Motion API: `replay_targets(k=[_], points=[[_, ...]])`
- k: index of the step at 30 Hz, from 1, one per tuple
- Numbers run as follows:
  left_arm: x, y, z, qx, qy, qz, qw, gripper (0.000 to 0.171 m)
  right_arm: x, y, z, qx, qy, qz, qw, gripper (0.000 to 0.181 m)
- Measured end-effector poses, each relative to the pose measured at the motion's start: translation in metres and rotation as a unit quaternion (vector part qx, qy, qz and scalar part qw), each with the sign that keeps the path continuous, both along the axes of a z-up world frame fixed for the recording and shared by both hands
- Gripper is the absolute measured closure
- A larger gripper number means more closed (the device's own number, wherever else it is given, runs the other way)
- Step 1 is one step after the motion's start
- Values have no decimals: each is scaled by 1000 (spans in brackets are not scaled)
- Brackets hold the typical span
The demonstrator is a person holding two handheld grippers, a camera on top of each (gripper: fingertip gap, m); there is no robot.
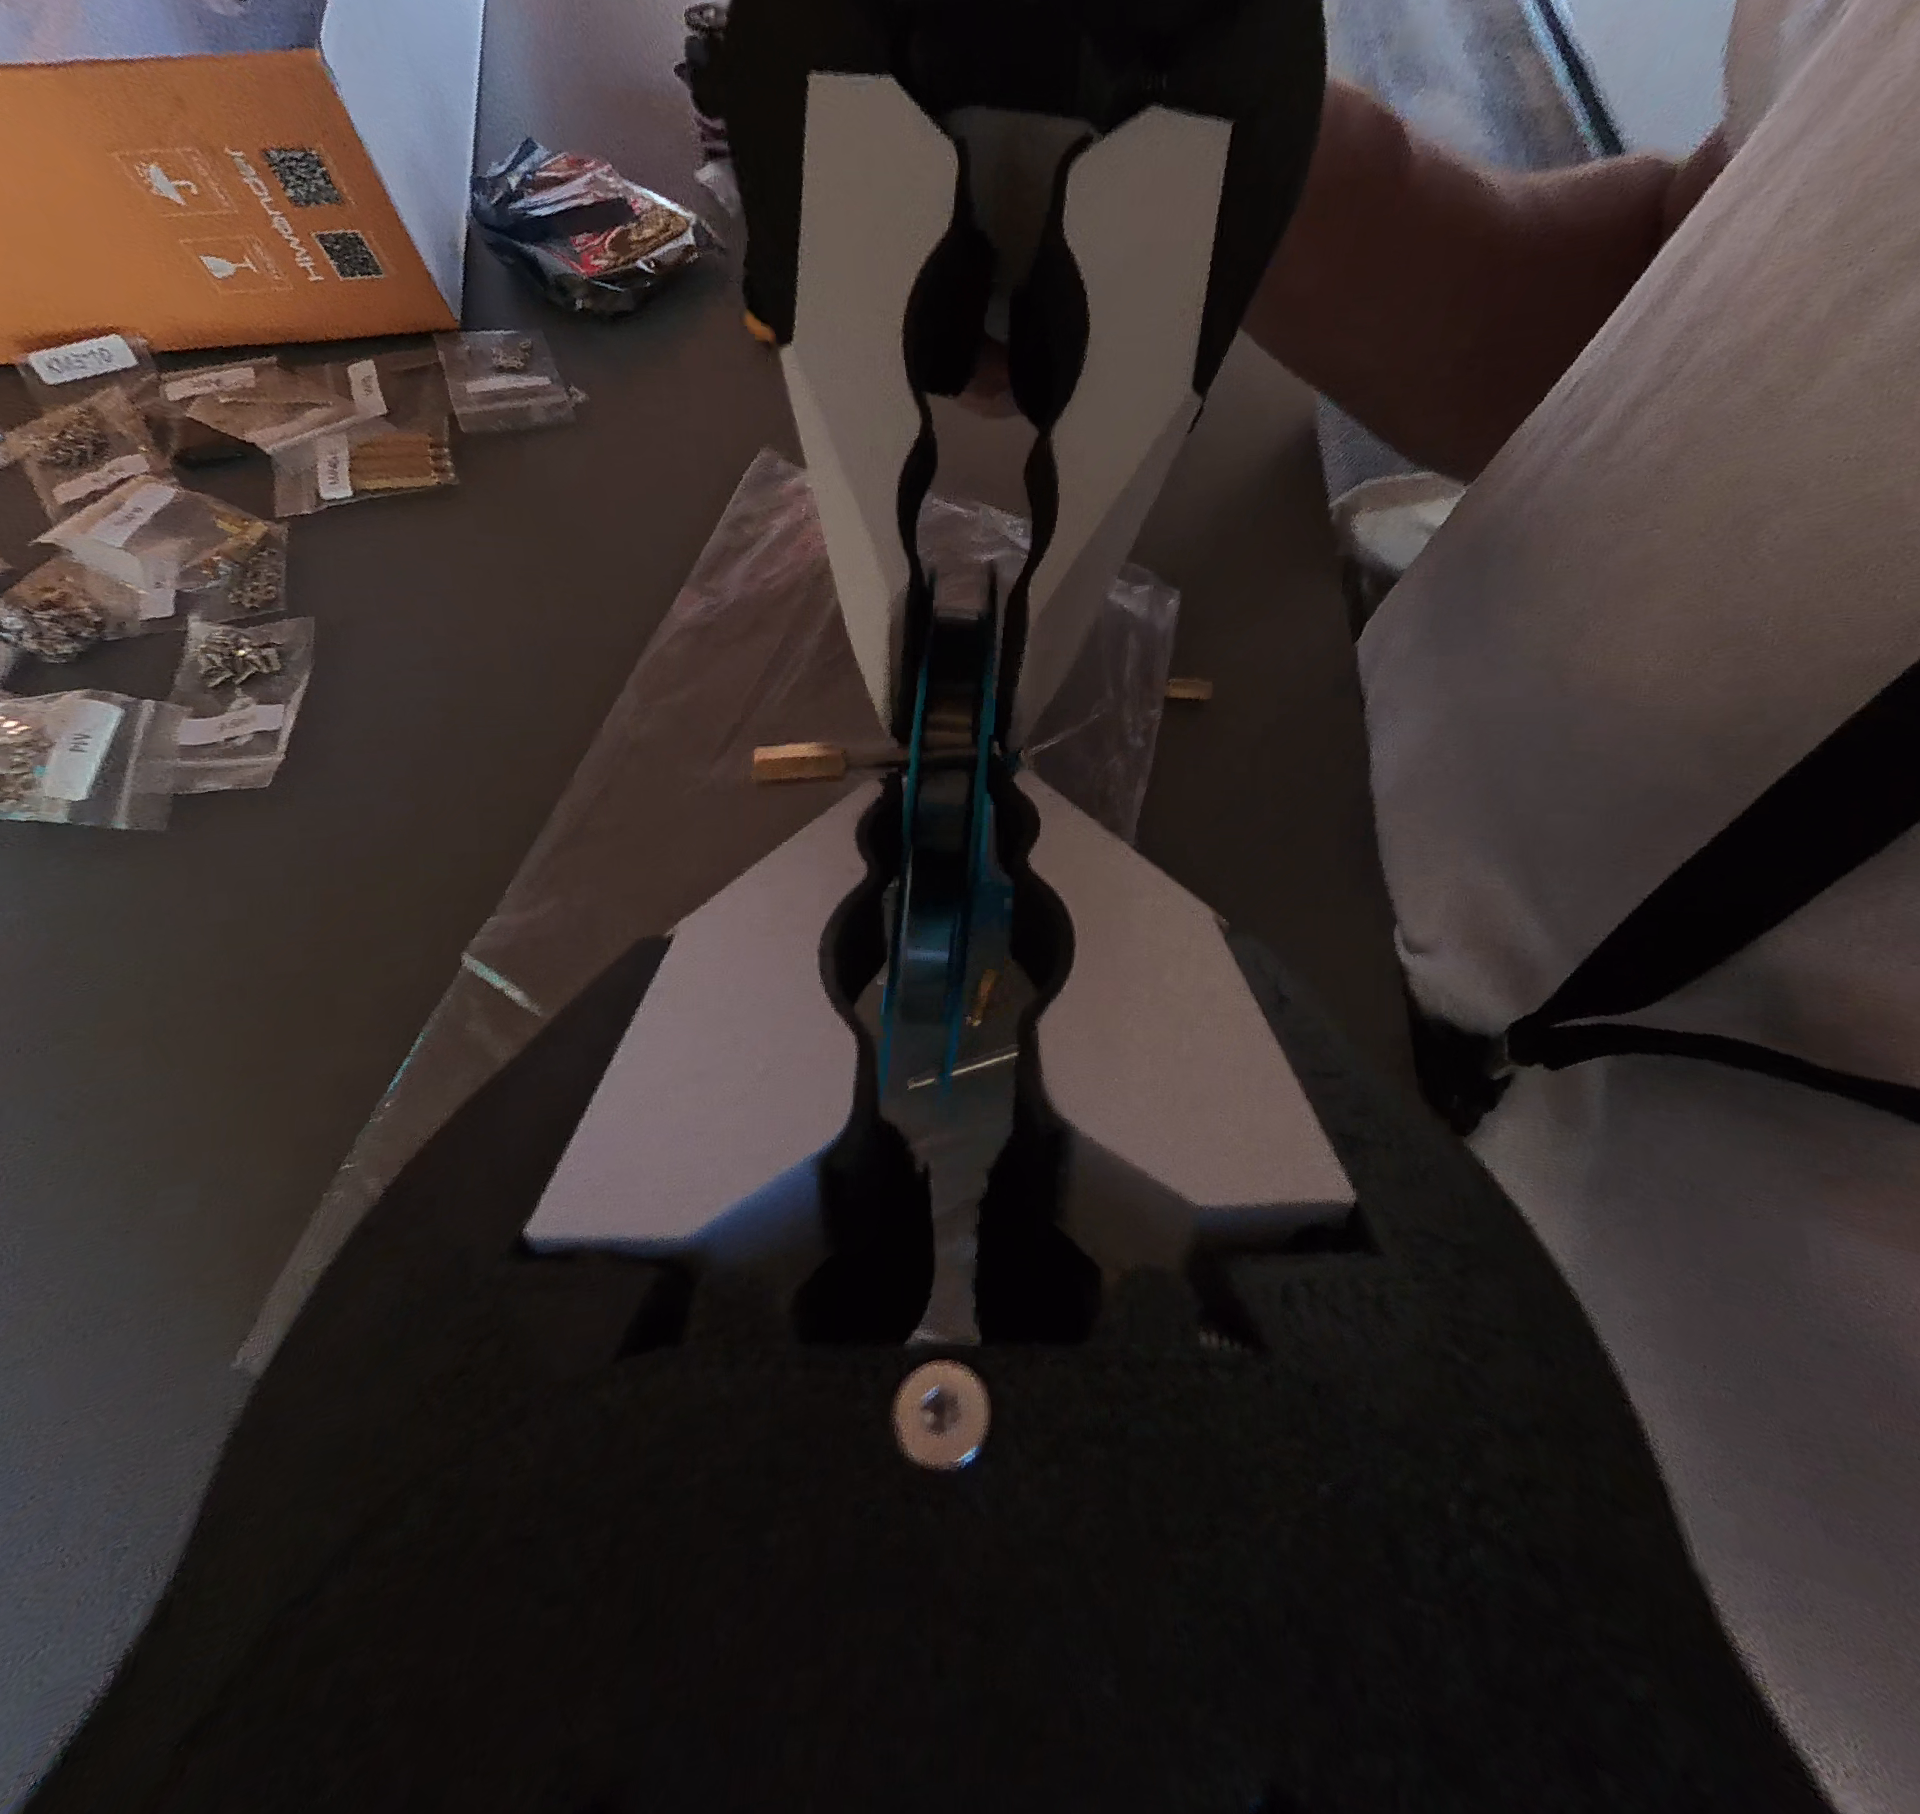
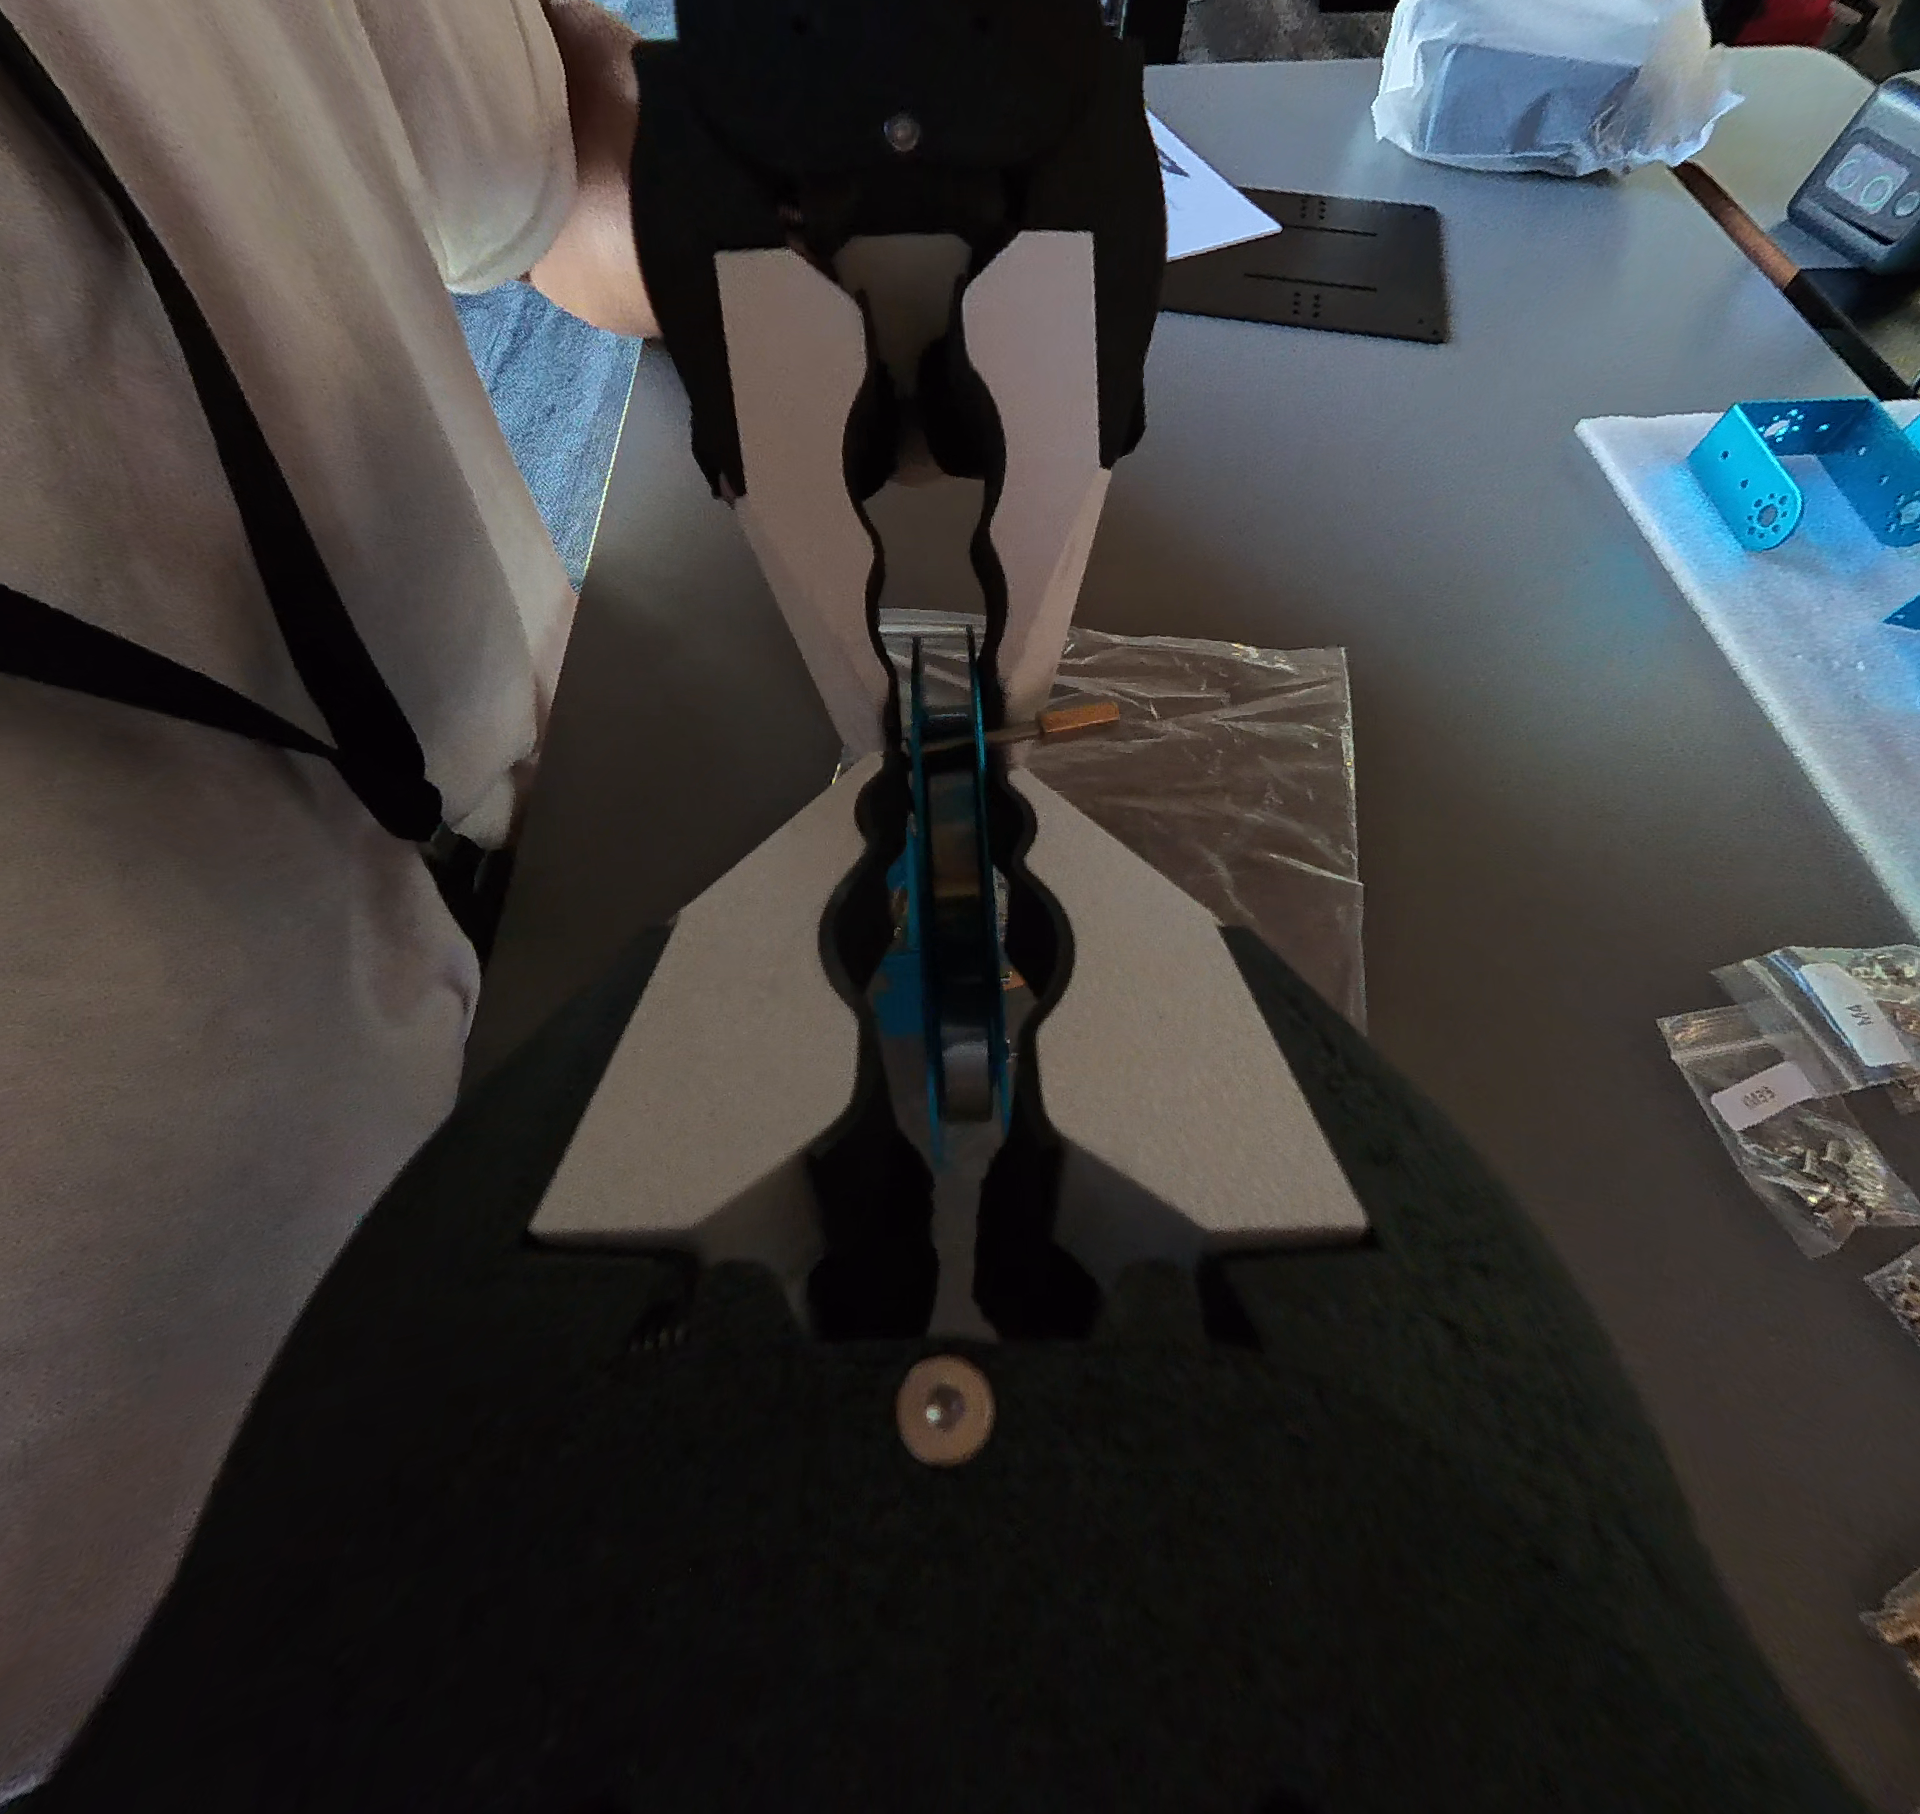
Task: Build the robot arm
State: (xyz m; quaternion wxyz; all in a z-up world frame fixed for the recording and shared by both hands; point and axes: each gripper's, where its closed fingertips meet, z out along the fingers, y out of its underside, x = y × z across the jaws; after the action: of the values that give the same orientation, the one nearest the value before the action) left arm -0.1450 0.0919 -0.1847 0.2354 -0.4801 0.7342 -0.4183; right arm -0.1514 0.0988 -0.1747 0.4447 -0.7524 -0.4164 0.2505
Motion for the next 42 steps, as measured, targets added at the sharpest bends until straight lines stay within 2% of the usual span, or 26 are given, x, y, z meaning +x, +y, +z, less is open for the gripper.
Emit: replay_targets(k=[4, 8, 10, 13, 14, 19, 28, 32, 35, 42], points=[[0, -6, 4, -66, -1, -11, 998, 146, 2, -1, 0, 3, 6, 2, 1000, 167], [2, -5, 5, -90, -9, -13, 996, 153, 2, -3, 0, 6, 25, 10, 1000, 167], [4, -3, 5, -93, -15, -10, 996, 155, 6, -4, -2, -10, 42, 13, 999, 165], [5, -2, 5, -69, -30, -11, 997, 156, 15, -7, -5, -26, 55, 16, 998, 147], [5, -2, 5, -64, -31, -12, 997, 156, 19, -6, -7, -25, 53, 9, 998, 146], [5, -3, 5, -52, -34, -10, 998, 156, 23, -10, -11, -9, 31, 6, 999, 168], [1, -7, 5, -55, -16, -8, 998, 148, 21, -10, -11, -17, 22, 16, 999, 168], [1, -7, 7, -94, 9, 1, 996, 146, 21, -10, -12, -19, 16, 15, 1000, 168], [3, -7, 8, -113, 22, 11, 993, 153, 19, -10, -12, -17, 11, 15, 1000, 169], [6, -6, 7, -64, -4, 12, 998, 155, 20, -11, -13, -18, 1, 9, 1000, 168]])
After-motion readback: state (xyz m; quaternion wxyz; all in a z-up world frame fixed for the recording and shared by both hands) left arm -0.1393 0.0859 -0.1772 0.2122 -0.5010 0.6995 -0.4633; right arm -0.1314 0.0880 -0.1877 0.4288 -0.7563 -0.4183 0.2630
